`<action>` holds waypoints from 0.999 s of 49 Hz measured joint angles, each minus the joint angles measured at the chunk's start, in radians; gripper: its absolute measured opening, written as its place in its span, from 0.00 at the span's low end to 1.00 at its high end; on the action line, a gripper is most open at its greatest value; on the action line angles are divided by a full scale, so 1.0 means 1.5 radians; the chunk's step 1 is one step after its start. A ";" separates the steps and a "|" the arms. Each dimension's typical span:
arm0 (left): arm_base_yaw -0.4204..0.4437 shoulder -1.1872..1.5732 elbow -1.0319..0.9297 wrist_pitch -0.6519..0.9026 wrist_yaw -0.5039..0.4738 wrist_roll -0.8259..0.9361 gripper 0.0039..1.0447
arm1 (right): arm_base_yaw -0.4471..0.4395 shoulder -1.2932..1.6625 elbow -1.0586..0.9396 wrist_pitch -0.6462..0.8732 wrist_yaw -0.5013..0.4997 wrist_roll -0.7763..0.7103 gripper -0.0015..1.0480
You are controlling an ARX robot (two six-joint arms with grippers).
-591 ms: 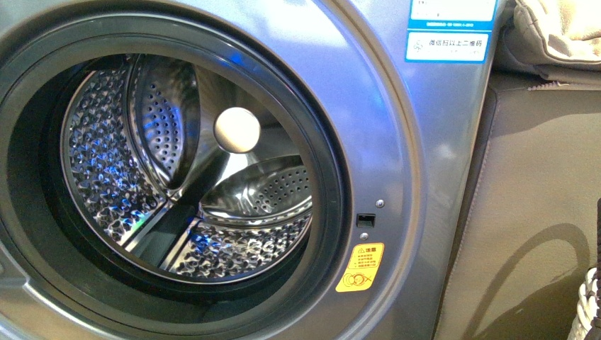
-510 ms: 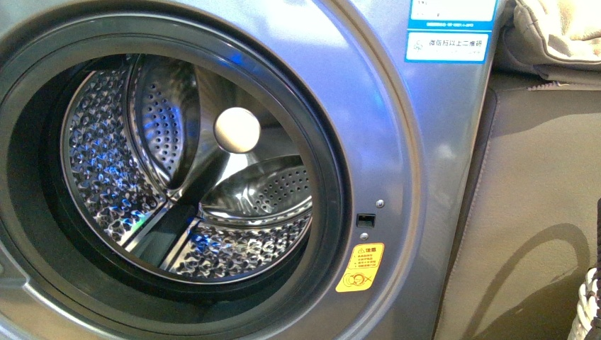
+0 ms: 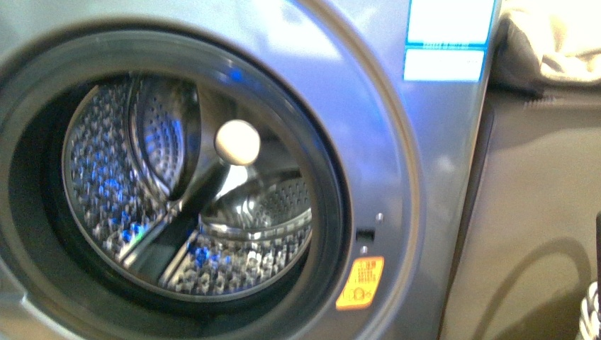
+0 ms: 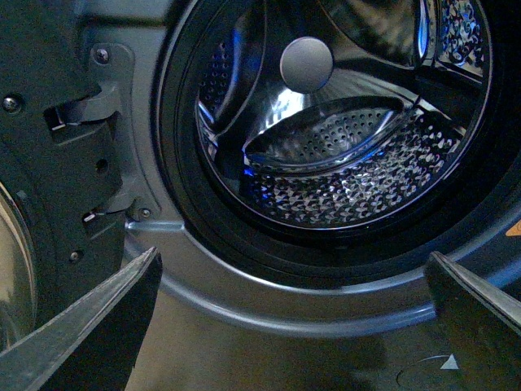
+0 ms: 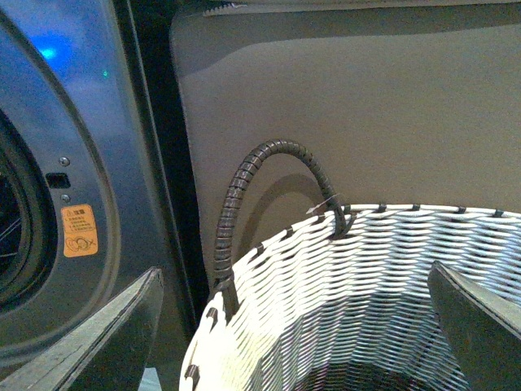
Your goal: Put clothes into washing machine
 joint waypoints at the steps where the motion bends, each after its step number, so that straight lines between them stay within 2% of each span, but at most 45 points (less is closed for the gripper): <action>1: 0.000 0.000 0.000 0.000 0.000 0.000 0.94 | 0.000 0.000 0.000 0.000 0.000 0.000 0.93; 25: 0.000 0.000 0.000 0.000 0.000 0.000 0.94 | -0.002 0.001 -0.001 0.004 -0.004 0.002 0.93; 27: 0.000 0.000 0.000 0.000 0.000 0.000 0.94 | -0.018 0.011 -0.003 0.039 -0.062 0.025 0.93; 28: 0.000 0.000 0.000 0.000 0.000 0.000 0.94 | -0.040 0.029 -0.005 0.088 -0.115 0.051 0.93; 31: 0.000 0.000 0.000 0.000 0.001 0.000 0.94 | -0.095 0.088 -0.006 0.207 -0.222 0.119 0.93; 35: 0.000 0.000 0.000 0.000 -0.001 0.000 0.94 | -0.154 0.231 -0.005 0.378 -0.300 0.173 0.93; 40: 0.000 0.000 0.000 0.000 0.000 0.000 0.94 | -0.197 0.436 -0.003 0.562 -0.332 0.195 0.93; 44: 0.000 0.000 0.000 0.000 0.000 0.000 0.94 | -0.225 0.573 -0.001 0.654 -0.347 0.185 0.93; 49: 0.000 0.000 0.000 0.000 0.000 0.000 0.94 | -0.255 0.694 0.011 0.683 -0.355 0.155 0.93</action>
